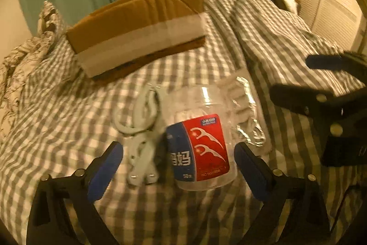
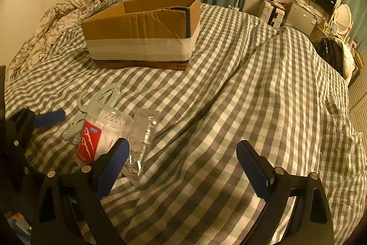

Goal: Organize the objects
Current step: 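Move both tools back to the cotton-swab jar and foil blister pack, then grasp the cotton-swab jar with the left gripper while the right grasps the foil blister pack, then carry the jar and blister pack into the box while both grippers release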

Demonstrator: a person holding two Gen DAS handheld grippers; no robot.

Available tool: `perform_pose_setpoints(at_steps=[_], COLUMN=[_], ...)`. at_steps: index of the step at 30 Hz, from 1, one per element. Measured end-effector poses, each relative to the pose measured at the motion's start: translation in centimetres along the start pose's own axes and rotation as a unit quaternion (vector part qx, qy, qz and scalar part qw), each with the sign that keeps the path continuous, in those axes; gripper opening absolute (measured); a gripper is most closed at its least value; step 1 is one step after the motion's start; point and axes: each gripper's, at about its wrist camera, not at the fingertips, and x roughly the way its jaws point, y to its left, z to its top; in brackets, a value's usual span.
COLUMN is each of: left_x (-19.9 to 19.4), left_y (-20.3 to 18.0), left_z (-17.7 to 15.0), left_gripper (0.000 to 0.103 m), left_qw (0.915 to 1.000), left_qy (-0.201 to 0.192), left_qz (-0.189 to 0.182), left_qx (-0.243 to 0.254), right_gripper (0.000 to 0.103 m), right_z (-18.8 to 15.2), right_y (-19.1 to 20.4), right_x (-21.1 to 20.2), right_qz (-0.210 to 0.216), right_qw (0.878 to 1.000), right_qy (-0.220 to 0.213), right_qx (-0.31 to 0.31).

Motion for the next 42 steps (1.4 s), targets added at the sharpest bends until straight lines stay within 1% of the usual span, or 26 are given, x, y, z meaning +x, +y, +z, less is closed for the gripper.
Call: perform_pose_setpoints(at_steps=[3,5,6,9,10,12,15,19,23,27,32,34,37,41,42], left_x=[1.1,1.3,1.3,0.8,0.3,-0.7,-2.6,-4.0,-4.7,-5.0,-5.1,-5.2,-5.2,-5.1,-5.2], left_y=[-0.5,-1.0,-1.2,-0.6,0.0,1.1,3.2,6.0,7.9,9.3,10.0,10.1,10.4,10.5,10.4], left_z=[-0.4,-0.5,-0.6,-0.5,-0.4,-0.3,0.4,1.1,1.2,1.0,0.6,0.3,0.0,-0.4,-0.5], left_gripper=[0.083,0.068,0.067,0.067,0.066,0.066,0.065,0.064,0.063,0.063,0.063,0.063,0.062,0.062,0.062], left_qw=[0.9997,0.9993,0.9991,0.9992,0.9990,0.9988,0.9980,0.9957,0.9934,0.9916,0.9910,0.9906,0.9906,0.9906,0.9908], left_qy=[0.009,0.005,0.009,0.013,0.013,0.005,-0.019,-0.040,-0.048,-0.051,-0.055,-0.057,-0.056,-0.053,-0.053], left_qz=[-0.024,-0.030,-0.034,-0.038,-0.042,-0.039,-0.024,-0.006,0.002,0.000,0.002,0.006,0.007,0.006,0.006], left_qx=[0.004,0.019,0.024,0.006,-0.009,-0.028,-0.056,-0.083,-0.105,-0.119,-0.122,-0.124,-0.125,-0.126,-0.125], right_gripper=[0.095,0.095,0.095,0.095,0.095,0.095,0.095,0.095,0.094,0.094,0.094,0.094,0.094,0.094,0.091], right_z=[-0.1,-0.3,-0.3,-0.4,-0.4,-0.3,-0.1,0.2,0.4,0.9,1.4,1.5,1.5,1.3,1.4], right_y=[-0.1,-0.2,-0.1,0.0,0.0,0.0,0.4,1.6,2.6,3.5,5.1,5.3,5.7,5.7,5.7], right_x=[0.0,0.0,0.1,0.2,0.2,0.2,0.6,2.1,4.0,5.4,8.3,9.8,10.9,11.0,11.2], right_qz=[0.000,0.001,0.001,0.003,0.004,0.005,0.010,0.018,0.018,0.022,0.037,0.031,0.024,0.024,0.023], right_qw=[1.000,1.000,1.000,1.000,1.000,1.000,1.000,1.000,0.998,0.997,0.993,0.990,0.988,0.987,0.987], right_qy=[0.000,0.002,0.003,0.004,0.004,0.003,0.005,0.023,0.053,0.072,0.116,0.137,0.155,0.158,0.156], right_qx=[0.004,0.007,0.007,0.008,0.009,0.012,0.010,0.000,-0.010,-0.017,-0.010,-0.001,0.002,0.001,0.000])
